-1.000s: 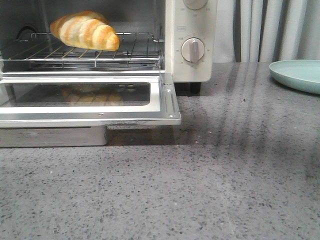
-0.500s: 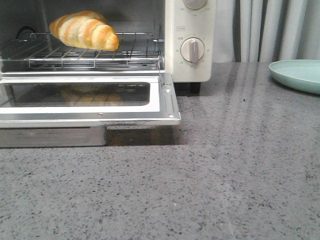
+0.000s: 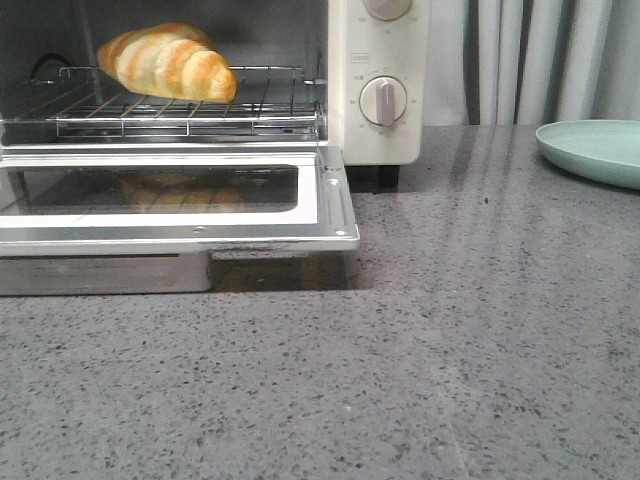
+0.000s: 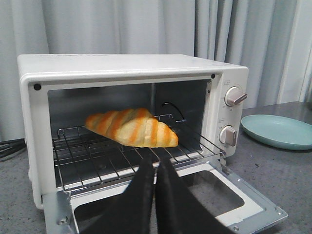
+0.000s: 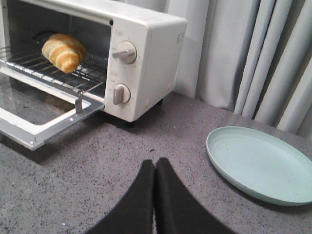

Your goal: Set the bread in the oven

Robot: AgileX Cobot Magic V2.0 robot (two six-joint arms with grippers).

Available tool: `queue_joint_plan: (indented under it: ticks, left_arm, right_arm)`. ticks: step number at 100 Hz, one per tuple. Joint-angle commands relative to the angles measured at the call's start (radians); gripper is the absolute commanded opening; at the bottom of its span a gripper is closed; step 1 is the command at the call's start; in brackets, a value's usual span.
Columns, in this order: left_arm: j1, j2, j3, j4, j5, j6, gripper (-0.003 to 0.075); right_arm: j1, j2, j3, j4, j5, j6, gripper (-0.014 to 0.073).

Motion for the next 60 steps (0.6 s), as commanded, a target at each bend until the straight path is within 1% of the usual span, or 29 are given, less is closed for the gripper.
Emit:
queue_joint_plan:
  ticks: [1, 31, 48, 50, 56, 60]
  left_arm:
    - [0.004, 0.007, -0.025, -0.016, -0.074, -0.011, -0.0021]
    - [0.004, 0.007, -0.023, -0.016, -0.077, -0.011, -0.0021]
    - [0.004, 0.007, 0.024, 0.003, -0.096, -0.011, -0.0021]
    - [0.004, 0.005, 0.029, 0.027, -0.093, -0.011, -0.0021]
    - [0.008, -0.013, 0.061, 0.176, -0.095, -0.011, -0.0021]
    - [0.016, -0.033, 0.094, 0.231, -0.086, -0.011, -0.0021]
  right_arm:
    - [-0.005, -0.001, -0.022, -0.024, -0.063, -0.004, -0.0069]
    - [-0.005, -0.001, -0.022, -0.024, -0.063, -0.004, -0.0069]
    - [-0.005, -0.001, -0.022, -0.024, -0.063, -0.004, -0.0069]
    - [-0.005, -0.001, -0.022, -0.024, -0.063, -0.004, -0.0069]
    - [-0.005, -0.001, -0.022, -0.024, -0.063, -0.004, -0.0069]
    - [-0.005, -0.001, -0.022, -0.024, -0.063, -0.004, -0.0069]
